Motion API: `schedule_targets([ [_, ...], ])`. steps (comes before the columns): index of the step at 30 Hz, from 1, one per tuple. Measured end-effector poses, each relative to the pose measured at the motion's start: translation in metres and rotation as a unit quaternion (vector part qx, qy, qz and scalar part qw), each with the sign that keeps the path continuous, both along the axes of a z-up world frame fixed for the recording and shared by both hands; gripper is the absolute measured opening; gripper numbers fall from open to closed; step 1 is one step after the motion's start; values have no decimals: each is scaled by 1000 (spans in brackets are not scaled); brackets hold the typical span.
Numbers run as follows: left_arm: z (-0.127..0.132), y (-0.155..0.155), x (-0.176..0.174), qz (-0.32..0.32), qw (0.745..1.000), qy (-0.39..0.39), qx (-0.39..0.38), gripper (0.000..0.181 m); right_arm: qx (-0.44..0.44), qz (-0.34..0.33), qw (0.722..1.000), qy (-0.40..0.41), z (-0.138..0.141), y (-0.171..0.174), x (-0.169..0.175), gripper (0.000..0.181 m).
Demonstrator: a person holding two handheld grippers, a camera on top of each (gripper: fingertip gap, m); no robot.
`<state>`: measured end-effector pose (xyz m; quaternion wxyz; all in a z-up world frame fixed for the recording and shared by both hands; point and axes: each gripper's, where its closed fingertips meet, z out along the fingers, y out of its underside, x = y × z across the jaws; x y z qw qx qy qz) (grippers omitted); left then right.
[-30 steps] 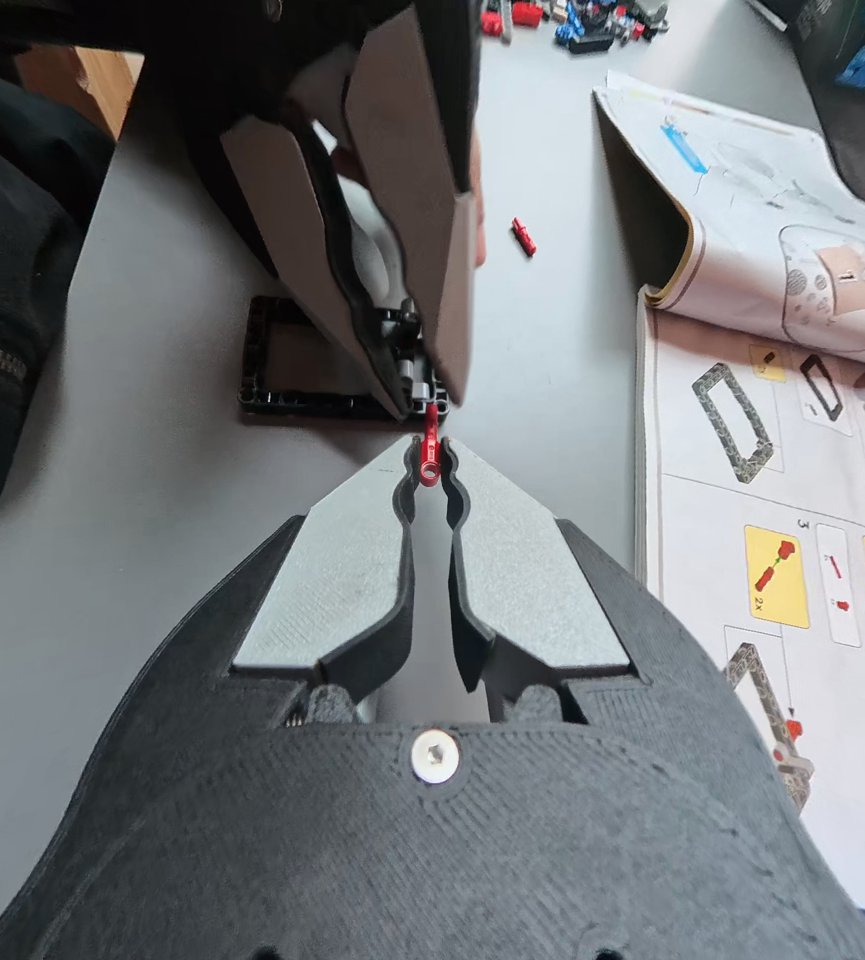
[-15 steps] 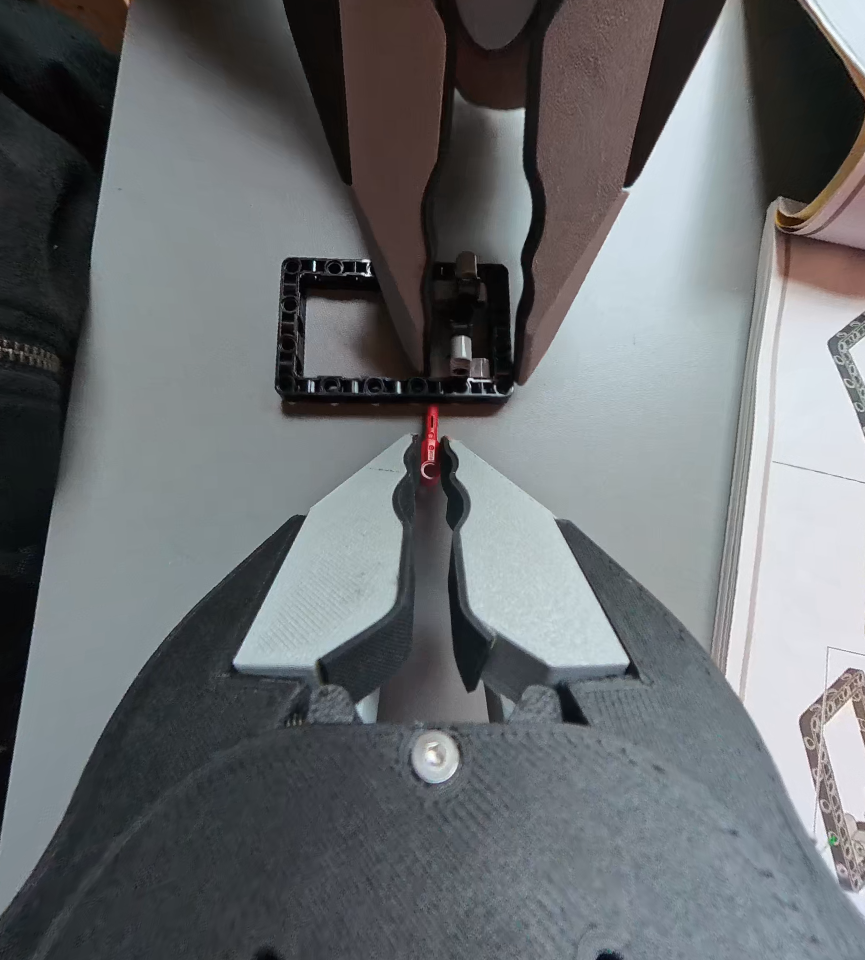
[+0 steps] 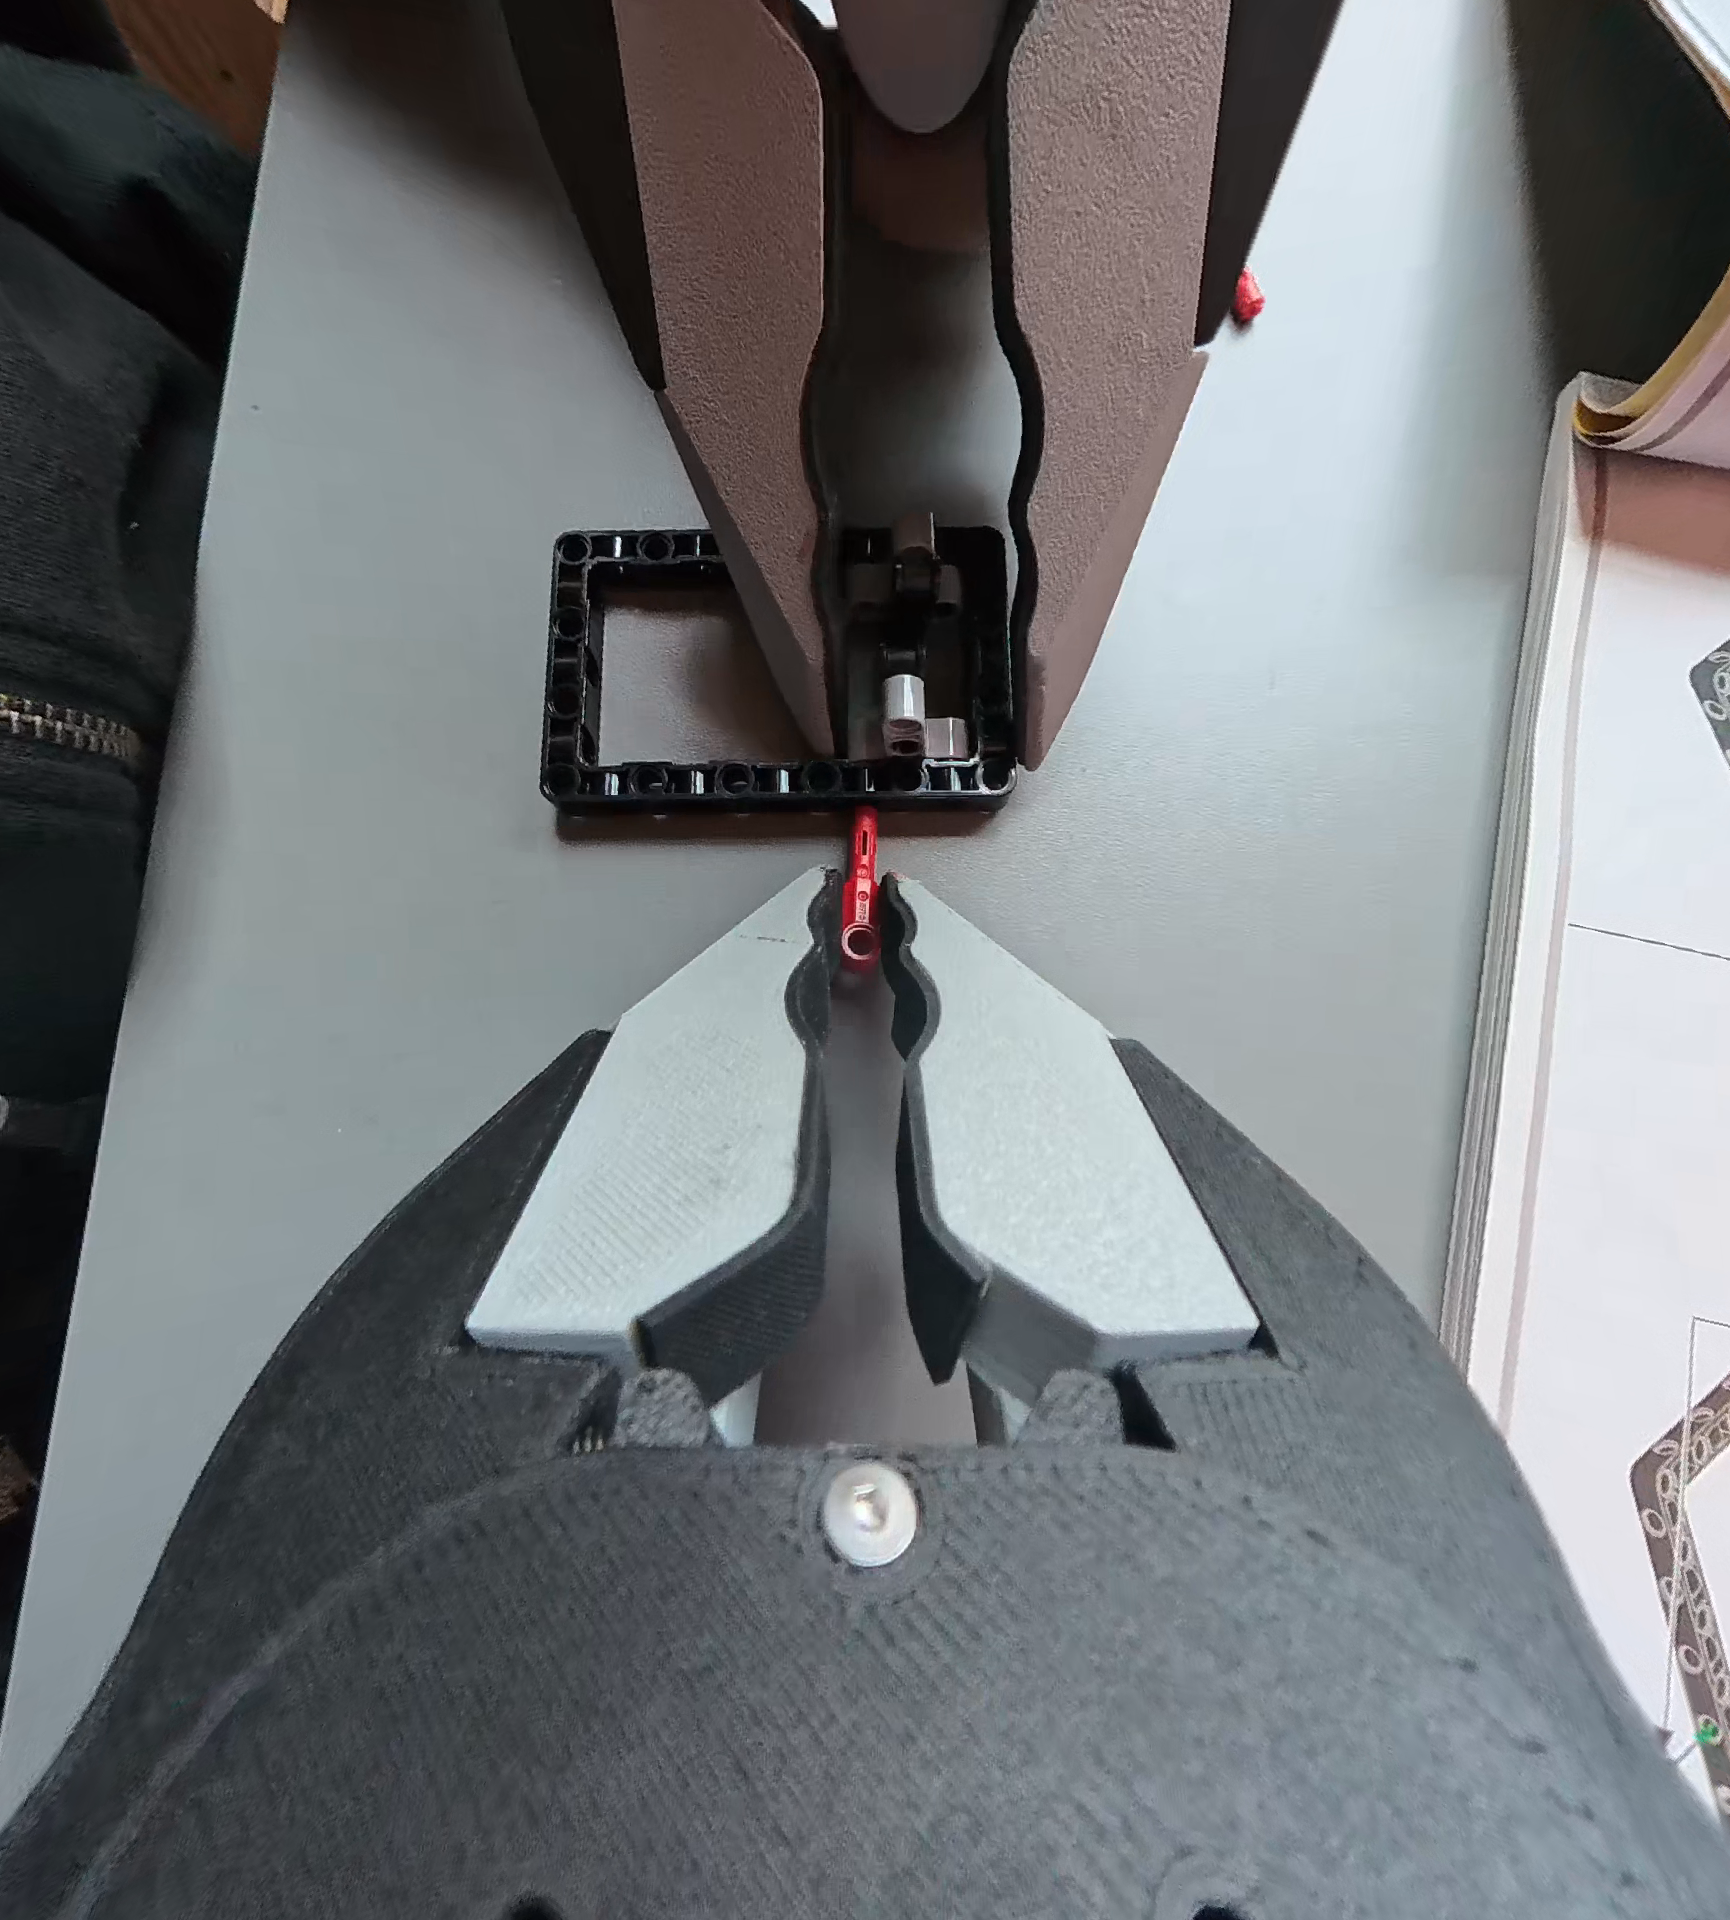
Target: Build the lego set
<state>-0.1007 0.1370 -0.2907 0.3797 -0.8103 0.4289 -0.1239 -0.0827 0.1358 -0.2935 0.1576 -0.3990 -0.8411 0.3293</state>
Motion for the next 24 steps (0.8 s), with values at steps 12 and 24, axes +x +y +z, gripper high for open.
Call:
schedule_targets([
  [12, 1, -2, 2, 0, 1000, 1, 5, 31, -8, 6, 1000, 7, 0, 0, 1, 4],
  [24, 7, -5, -1, 12, 999, -30, -14, 61, -16, 13, 1000, 0, 1, -5, 6, 4],
])
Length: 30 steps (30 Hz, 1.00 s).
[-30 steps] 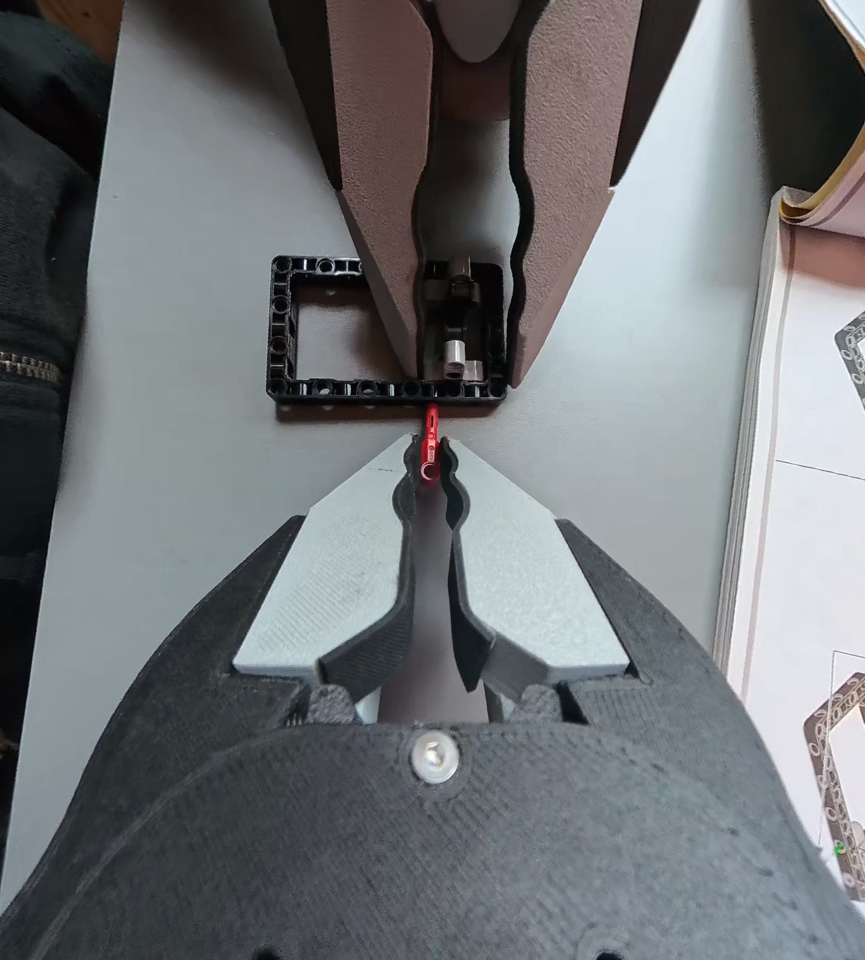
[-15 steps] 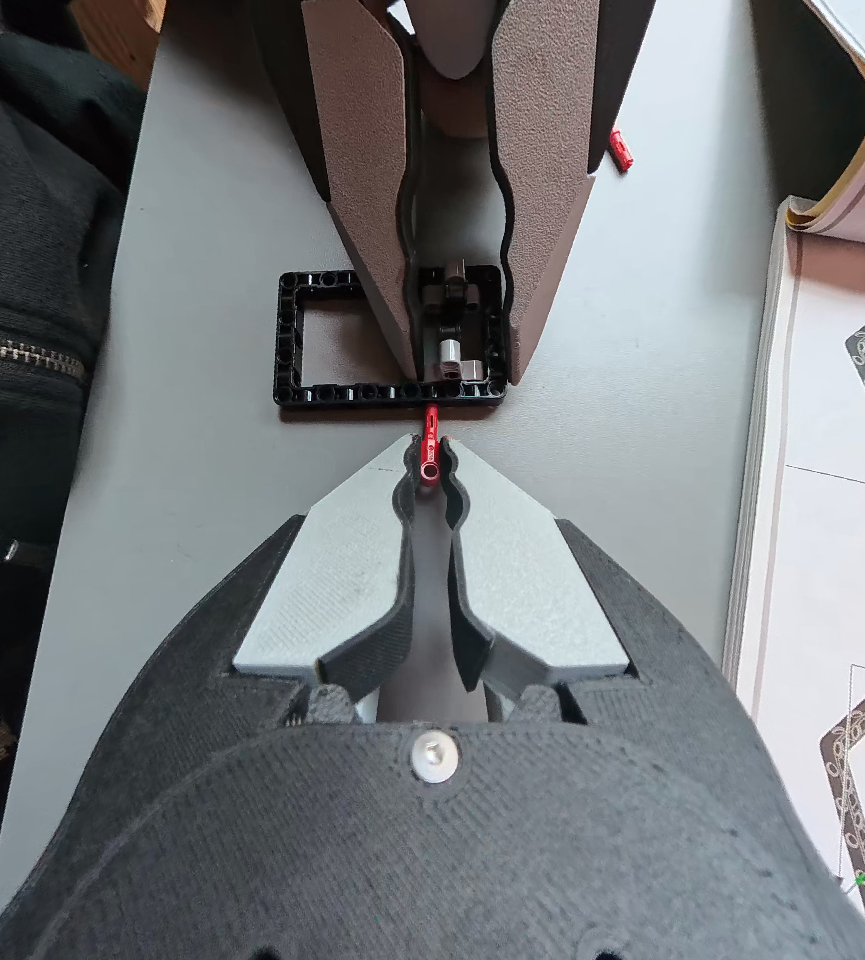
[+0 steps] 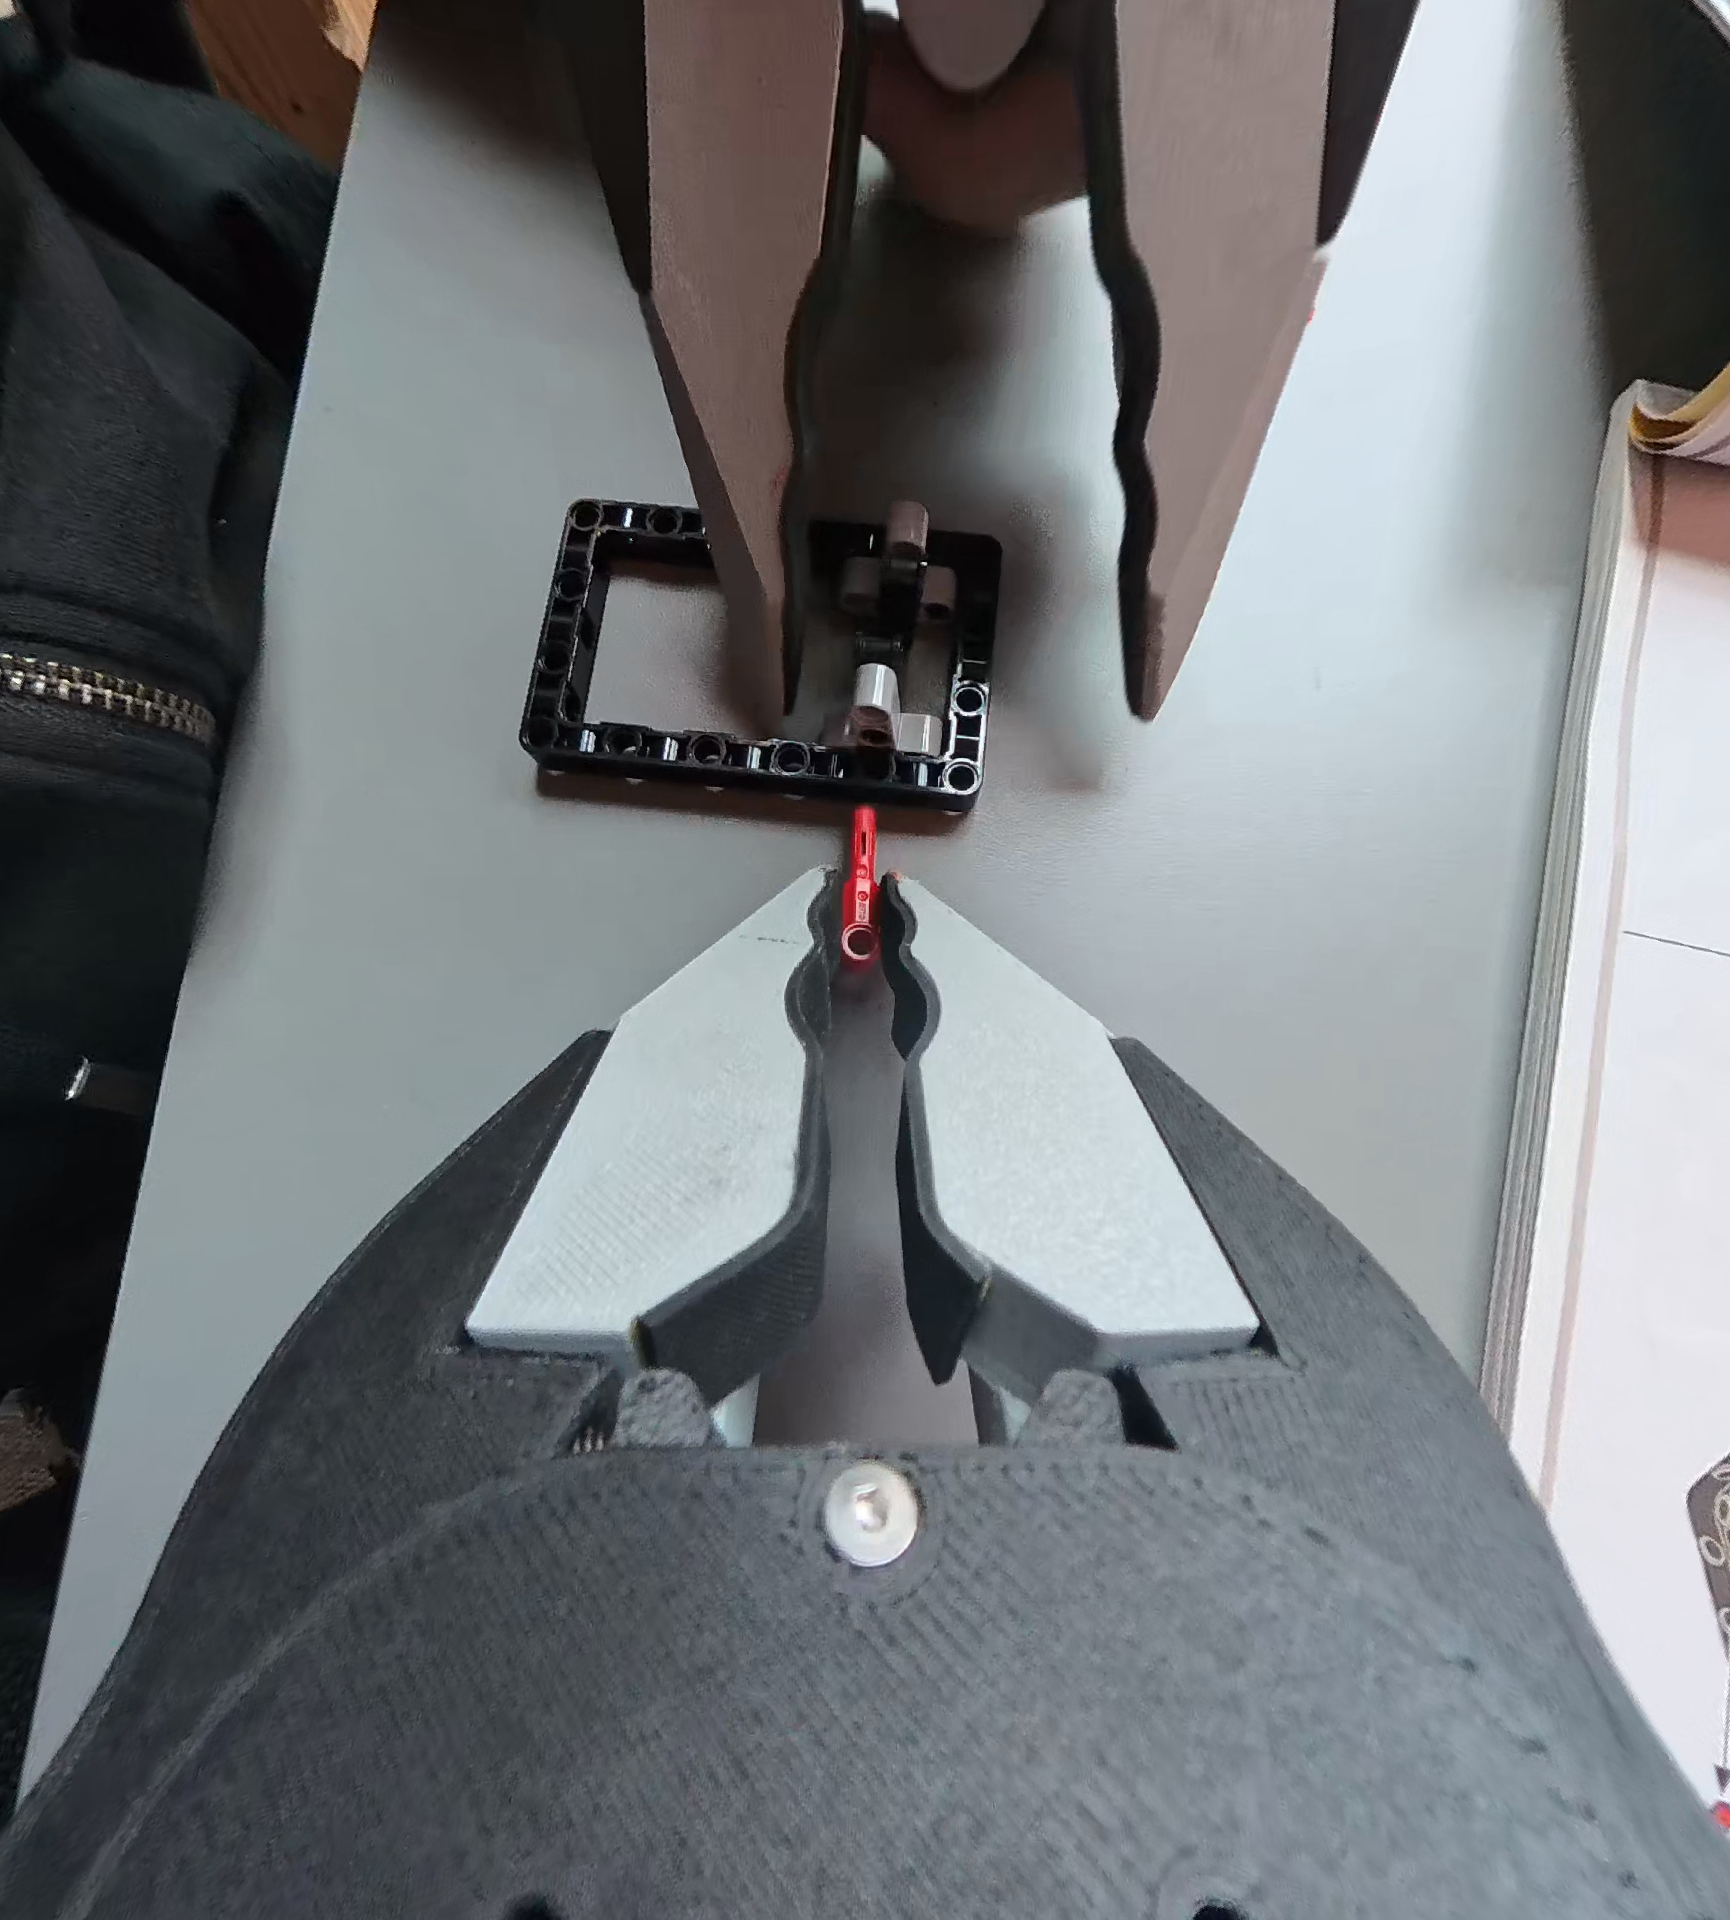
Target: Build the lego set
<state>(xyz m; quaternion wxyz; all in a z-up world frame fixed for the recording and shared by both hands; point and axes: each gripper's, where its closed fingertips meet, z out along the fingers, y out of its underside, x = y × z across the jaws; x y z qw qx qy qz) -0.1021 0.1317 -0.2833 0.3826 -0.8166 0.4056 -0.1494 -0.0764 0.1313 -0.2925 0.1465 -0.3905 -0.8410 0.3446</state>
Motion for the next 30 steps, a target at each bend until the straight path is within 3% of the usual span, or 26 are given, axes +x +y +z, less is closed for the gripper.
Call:
schedule_targets([
  [2, 9, -1, -2, 7, 1000, -23, 0, 62, -1, -2, 1000, -1, -1, 1, 0, 4],
  [5, 24, -5, 10, 4, 996, -82, -26, 49, -3, -4, 1000, 0, 0, 2, 1, 4],
  [8, 11, -1, 11, 21, 999, -30, -32, 54, -12, -1, 1000, 0, 2, 0, 2, 4],
  [10, -1, 3, 8, 24, 999, 7, -27, 47, -19, -1, 1000, 1, 4, -2, 2, 4],
  [12, -2, -2, 18, 2, 1000, -11, -23, 28, -22, -5, 1000, -3, 3, -3, 3, 5],
  [16, -1, 1, 15, 13, 1000, 3, 5, 32, -15, 0, 1000, -8, 0, -5, 4, 4],
  [18, -2, -5, 21, -10, 1000, -3, 3, 17, -16, -3, 1000, -10, 0, -5, 3, 4],
  [30, -3, -5, 21, -14, 1000, -6, 2, 16, 6, -15, 1000, 0, 0, -4, 1, 4],
])
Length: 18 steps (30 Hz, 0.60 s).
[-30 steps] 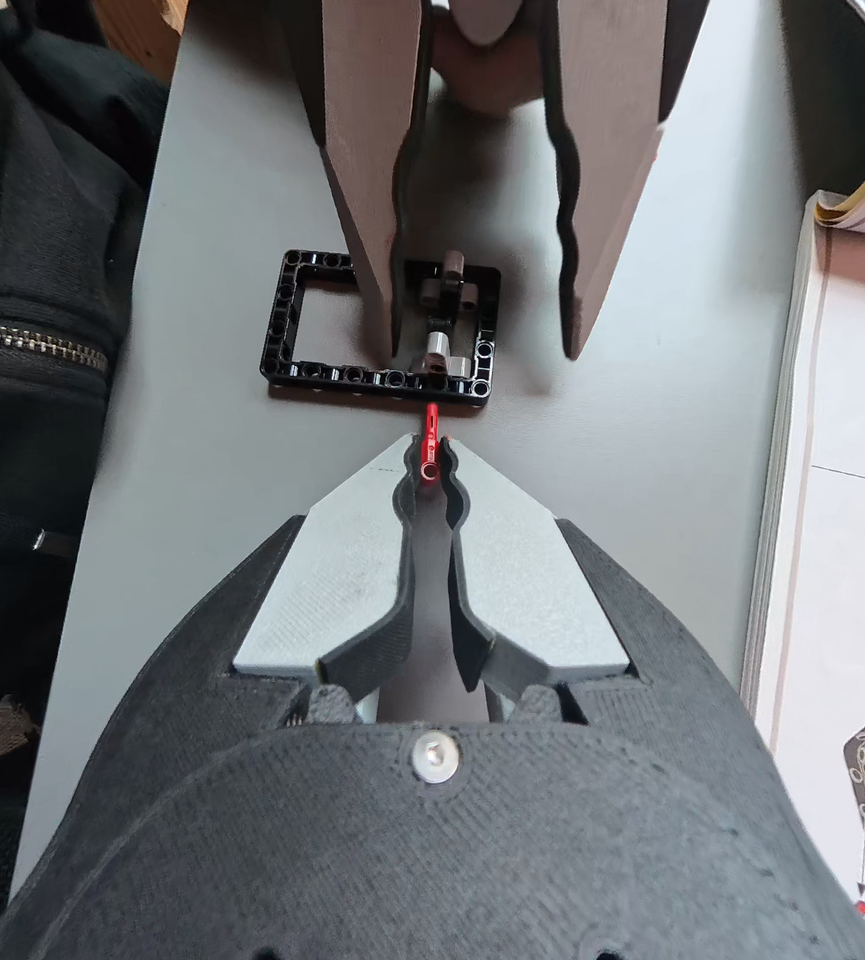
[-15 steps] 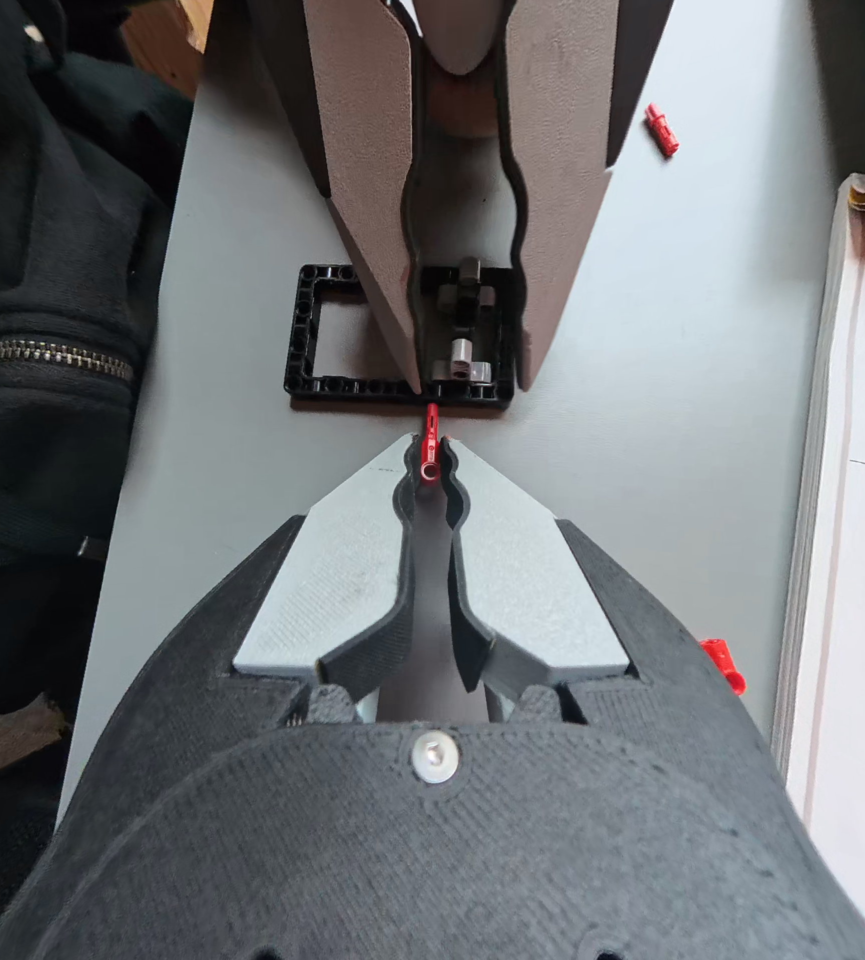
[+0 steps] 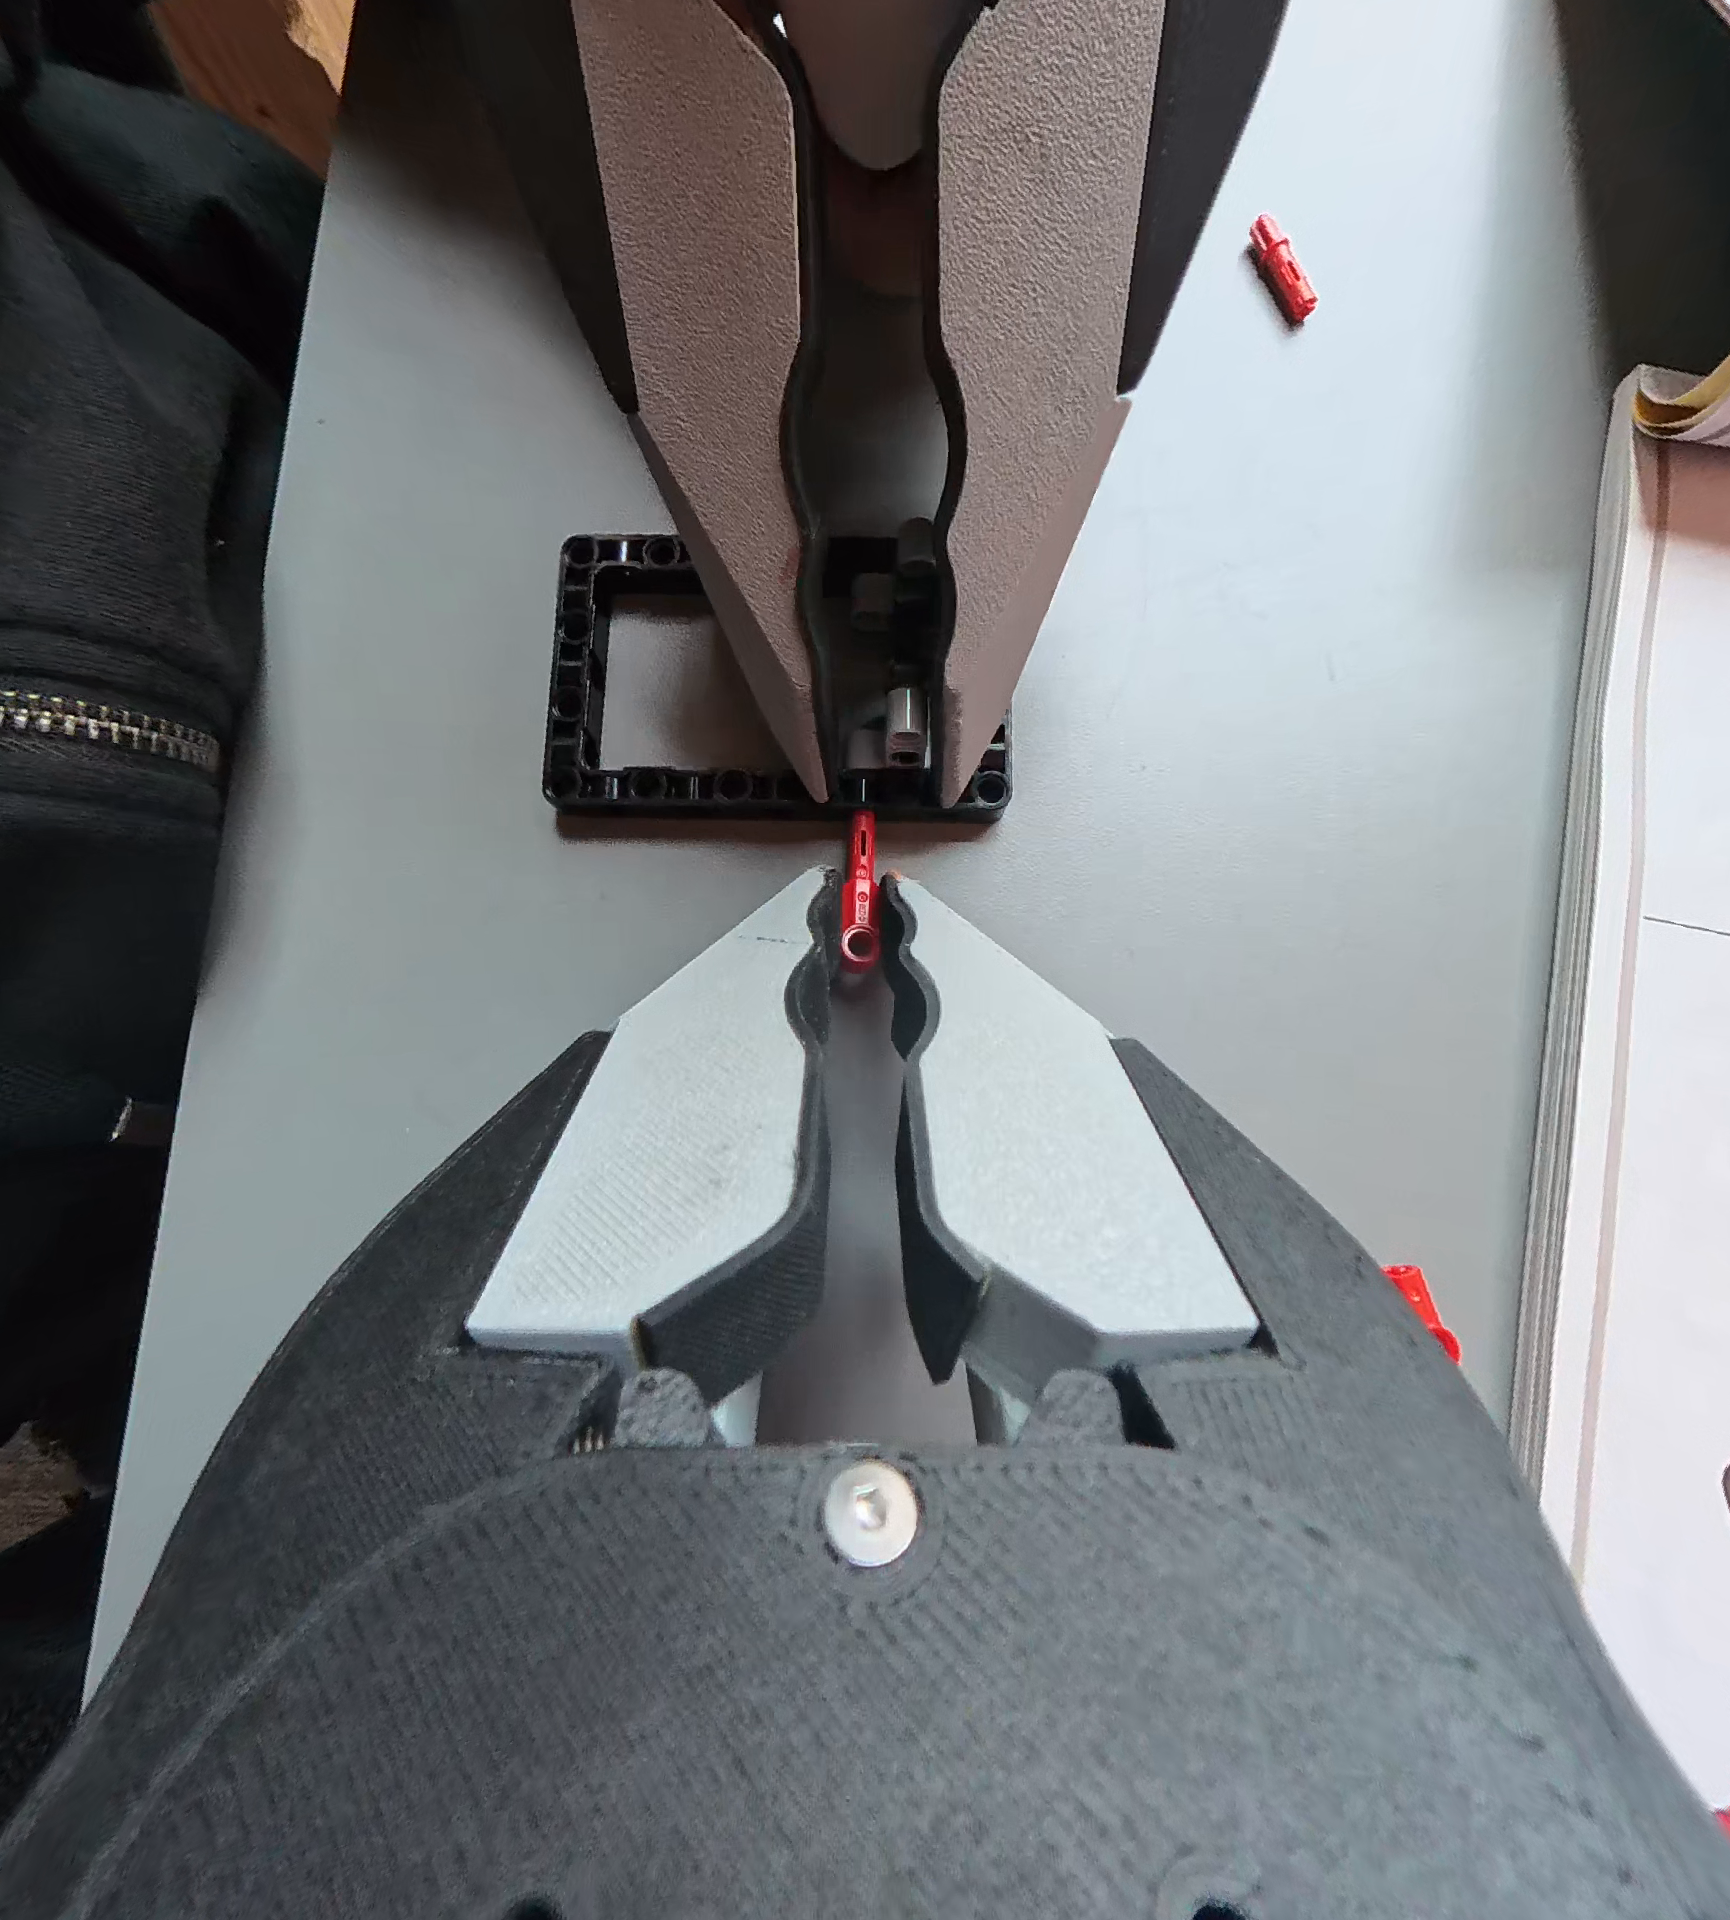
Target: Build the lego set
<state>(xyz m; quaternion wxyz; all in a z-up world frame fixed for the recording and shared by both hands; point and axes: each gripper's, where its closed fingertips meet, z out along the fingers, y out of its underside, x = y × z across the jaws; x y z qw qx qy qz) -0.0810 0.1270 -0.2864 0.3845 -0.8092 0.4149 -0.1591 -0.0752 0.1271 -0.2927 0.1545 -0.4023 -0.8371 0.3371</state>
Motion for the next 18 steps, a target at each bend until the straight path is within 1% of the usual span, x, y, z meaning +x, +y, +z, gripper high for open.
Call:
schedule_targets([
  [6, 0, -1, -1, -4, 1000, -3, -1, 15, 30, 1, 999, 21, -1, 0, -2, 4],
  [12, 0, -2, -2, -6, 1000, -1, 3, 15, 33, 16, 999, 34, -1, -1, -4, 4],
  [14, 0, -2, -3, -7, 1000, -3, 0, 15, 15, 23, 999, 26, -1, -1, -5, 4],
  [18, 0, -2, -4, -8, 1000, -1, 4, 15, -51, 12, 998, -18, 0, -2, -6, 4],
])
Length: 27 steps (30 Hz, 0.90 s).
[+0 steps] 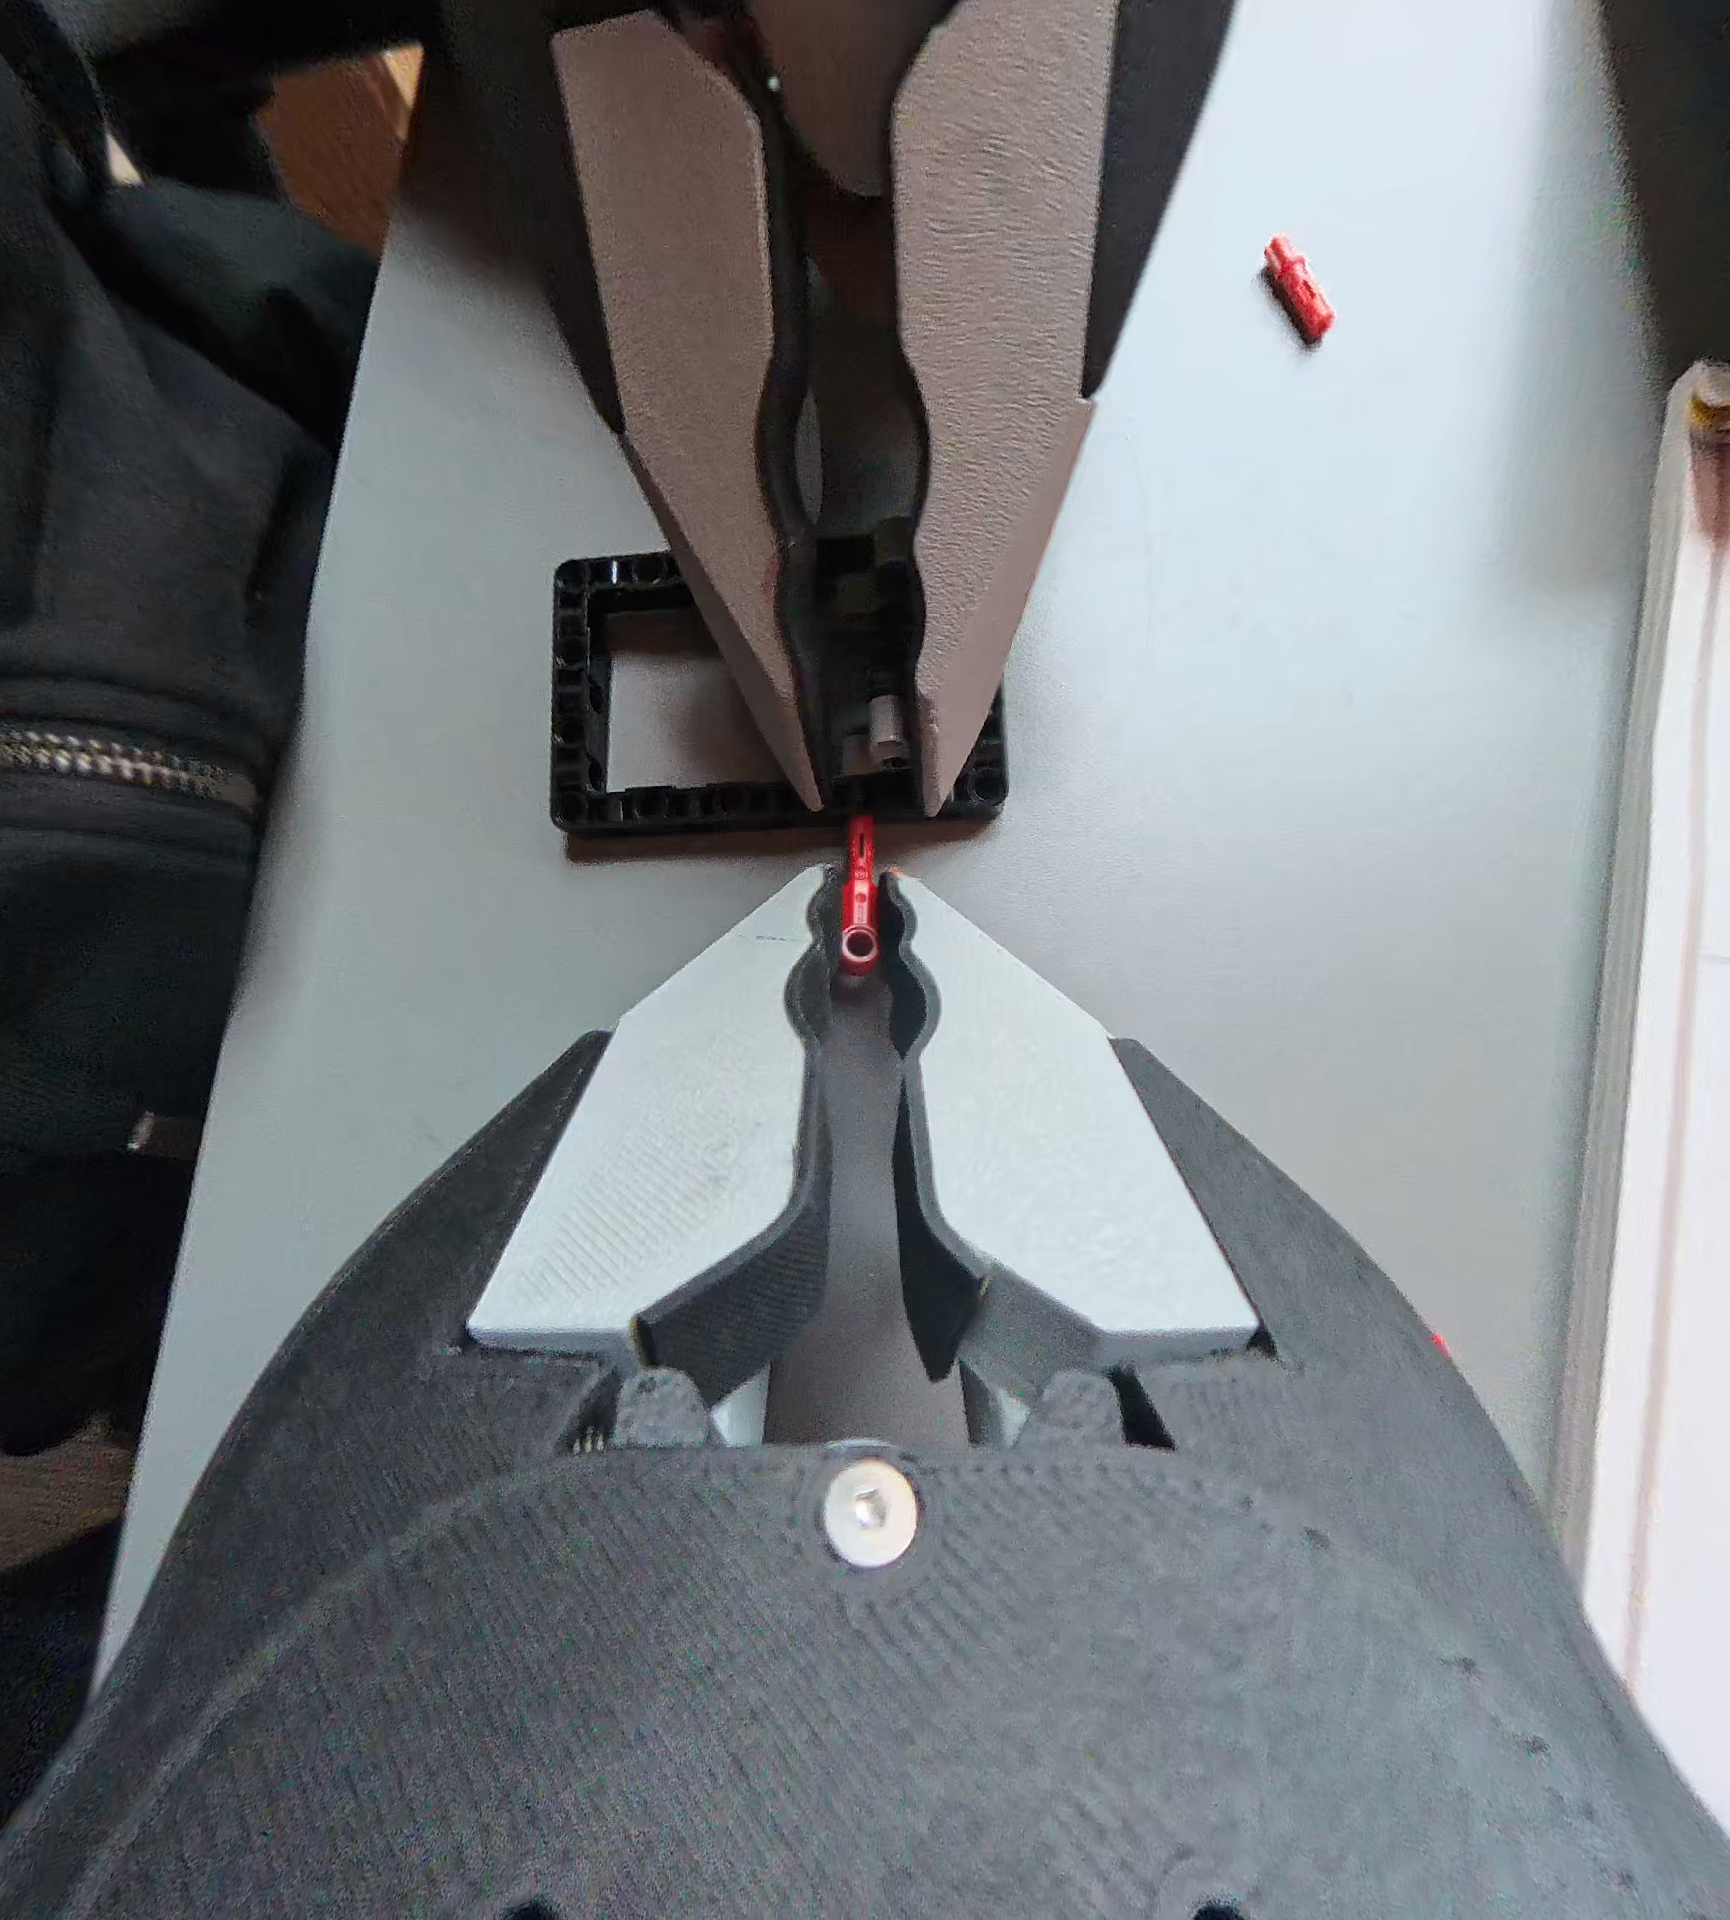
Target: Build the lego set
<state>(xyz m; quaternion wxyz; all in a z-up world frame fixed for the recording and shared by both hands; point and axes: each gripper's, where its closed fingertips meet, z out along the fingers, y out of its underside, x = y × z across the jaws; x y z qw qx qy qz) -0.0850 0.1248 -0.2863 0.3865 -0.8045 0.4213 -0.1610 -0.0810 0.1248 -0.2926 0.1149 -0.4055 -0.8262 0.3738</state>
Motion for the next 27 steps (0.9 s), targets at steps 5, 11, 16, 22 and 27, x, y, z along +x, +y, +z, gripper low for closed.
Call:
schedule_targets([
  [5, 1, 0, -2, 8, 1000, -7, -11, 19, 10, -1, 1000, 16, 0, -2, -3, 4],
  [11, 0, -1, -6, 38, 998, -5, -44, 51, 16, -5, 1000, 21, 0, -1, -3, 4],
  [16, 1, -10, -11, 54, 997, 15, -48, 56, 18, -7, 1000, 20, 0, -1, -1, 4],
  [22, 9, -19, -8, 52, 996, -15, -73, 59, 11, -6, 1000, 18, 1, -4, 3, 4],
  [27, -8, -20, -5, 48, 995, 36, -77, 61, 13, 6, 1000, 11, 3, -15, 6, 4],
])
